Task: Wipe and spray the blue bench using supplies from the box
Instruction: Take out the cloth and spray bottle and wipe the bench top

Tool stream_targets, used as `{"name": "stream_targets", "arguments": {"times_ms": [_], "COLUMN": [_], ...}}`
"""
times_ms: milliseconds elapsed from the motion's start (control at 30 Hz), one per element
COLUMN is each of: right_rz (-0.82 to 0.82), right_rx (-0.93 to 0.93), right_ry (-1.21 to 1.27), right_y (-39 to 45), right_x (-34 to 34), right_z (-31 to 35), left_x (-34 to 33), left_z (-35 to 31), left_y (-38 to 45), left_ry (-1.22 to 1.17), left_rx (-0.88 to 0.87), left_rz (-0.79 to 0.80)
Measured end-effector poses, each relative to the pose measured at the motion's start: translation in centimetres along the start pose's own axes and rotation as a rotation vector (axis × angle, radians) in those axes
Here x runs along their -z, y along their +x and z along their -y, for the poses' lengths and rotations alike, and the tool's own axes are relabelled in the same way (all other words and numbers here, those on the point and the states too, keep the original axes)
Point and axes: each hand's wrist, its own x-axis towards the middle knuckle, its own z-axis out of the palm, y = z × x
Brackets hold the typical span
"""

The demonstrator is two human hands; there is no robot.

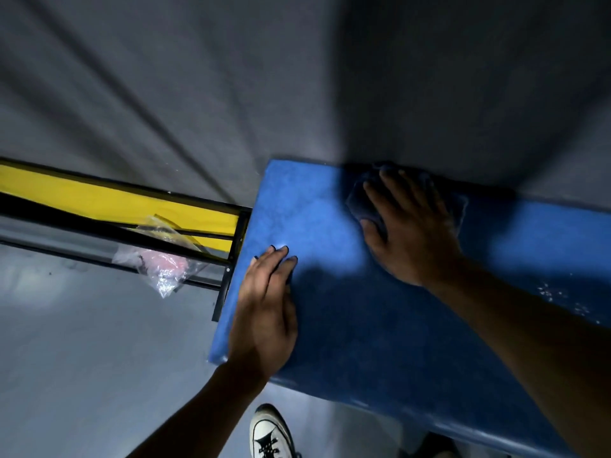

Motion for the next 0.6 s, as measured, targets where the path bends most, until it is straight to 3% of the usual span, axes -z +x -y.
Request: {"name": "stream_targets", "arguments": {"times_ms": [200, 367, 600], "right_rz": [0.059, 0.134, 0.042], "right_rx": [-0.207, -0.204, -0.126], "right_ry": [0.041, 0.045, 0.083], "right_y": [-4.2, -11.9, -21.8], "right_x": [1.0, 2.9, 3.4], "right_z": [0.5, 0.1, 0.0], "left_x": [-0.2, -0.2, -1.3], "left_z": [-0.4, -1.3, -3.4], "left_y": [-0.4, -0.3, -0.8], "left_ry": [0.073, 0.098, 0.135], "left_rx": [0.0, 0.047, 0.118], "left_rz": [-0.009, 0.003, -0.053]}}
